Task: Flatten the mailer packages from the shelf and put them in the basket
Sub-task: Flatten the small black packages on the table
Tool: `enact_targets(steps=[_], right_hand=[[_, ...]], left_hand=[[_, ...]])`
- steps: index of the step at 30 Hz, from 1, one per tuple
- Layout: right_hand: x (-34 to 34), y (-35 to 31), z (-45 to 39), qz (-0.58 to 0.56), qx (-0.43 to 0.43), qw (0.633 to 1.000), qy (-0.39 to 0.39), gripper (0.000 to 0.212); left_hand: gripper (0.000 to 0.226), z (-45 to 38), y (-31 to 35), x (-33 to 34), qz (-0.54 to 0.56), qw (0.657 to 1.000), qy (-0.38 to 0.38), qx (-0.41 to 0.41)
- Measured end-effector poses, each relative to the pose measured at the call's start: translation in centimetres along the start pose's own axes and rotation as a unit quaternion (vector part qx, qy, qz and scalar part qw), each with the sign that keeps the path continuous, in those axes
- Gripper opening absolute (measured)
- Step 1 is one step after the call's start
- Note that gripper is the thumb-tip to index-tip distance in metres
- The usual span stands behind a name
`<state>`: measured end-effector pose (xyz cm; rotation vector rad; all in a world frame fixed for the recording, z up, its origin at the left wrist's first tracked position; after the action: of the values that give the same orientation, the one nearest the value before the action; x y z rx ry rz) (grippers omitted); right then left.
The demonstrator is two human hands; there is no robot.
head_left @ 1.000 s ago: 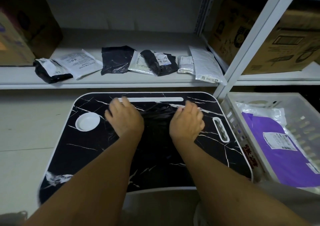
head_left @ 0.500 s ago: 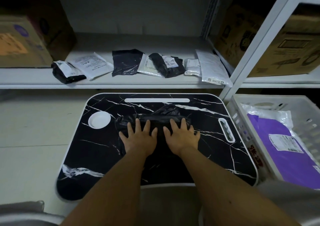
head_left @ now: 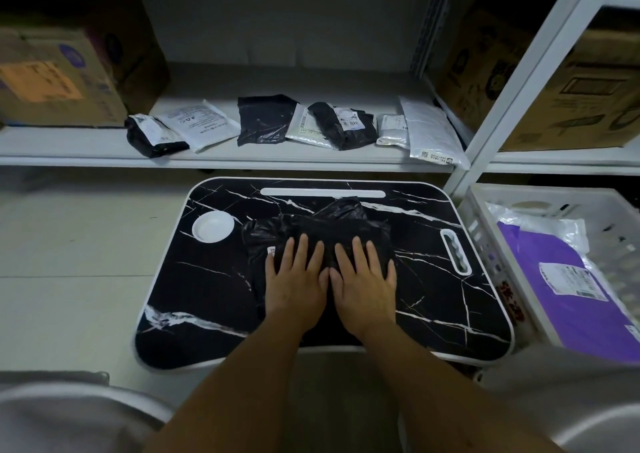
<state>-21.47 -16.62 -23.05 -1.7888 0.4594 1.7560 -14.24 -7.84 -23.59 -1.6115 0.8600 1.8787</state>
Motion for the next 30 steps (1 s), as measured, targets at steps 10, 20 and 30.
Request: enact_targets(steps=[10, 20, 30], right_hand=[[0.4, 1.3, -0.1, -0.018, 0.0, 0.998, -0.058, 0.054], [-2.8, 3.5, 0.8, -0.145, 0.241, 0.957, 0.07, 0.055], [-5.3, -0.6, -2.2, -0.132, 0.097, 0.986, 0.026, 0.051]], left_hand=[[0.062, 0.5, -1.1, 1.2, 0.1, 0.989, -0.081, -0.079], [0.061, 1.4, -2.8, -2.5, 0.232, 0.945, 0.077, -0.216], [0.045, 2.3, -3.7, -4.0, 0.266, 0.911, 0.082, -0.305]])
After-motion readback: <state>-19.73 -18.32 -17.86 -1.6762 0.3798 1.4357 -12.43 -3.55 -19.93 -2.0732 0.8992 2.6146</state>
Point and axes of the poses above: each hand's wrist, its own z-axis away from the middle knuckle, its own x-axis out of the palm, y = z × x, the point moved 7 cm from there along -z, towards the middle knuckle, and after that the axes turned 7 degrees about x, right-handed, at the moved point
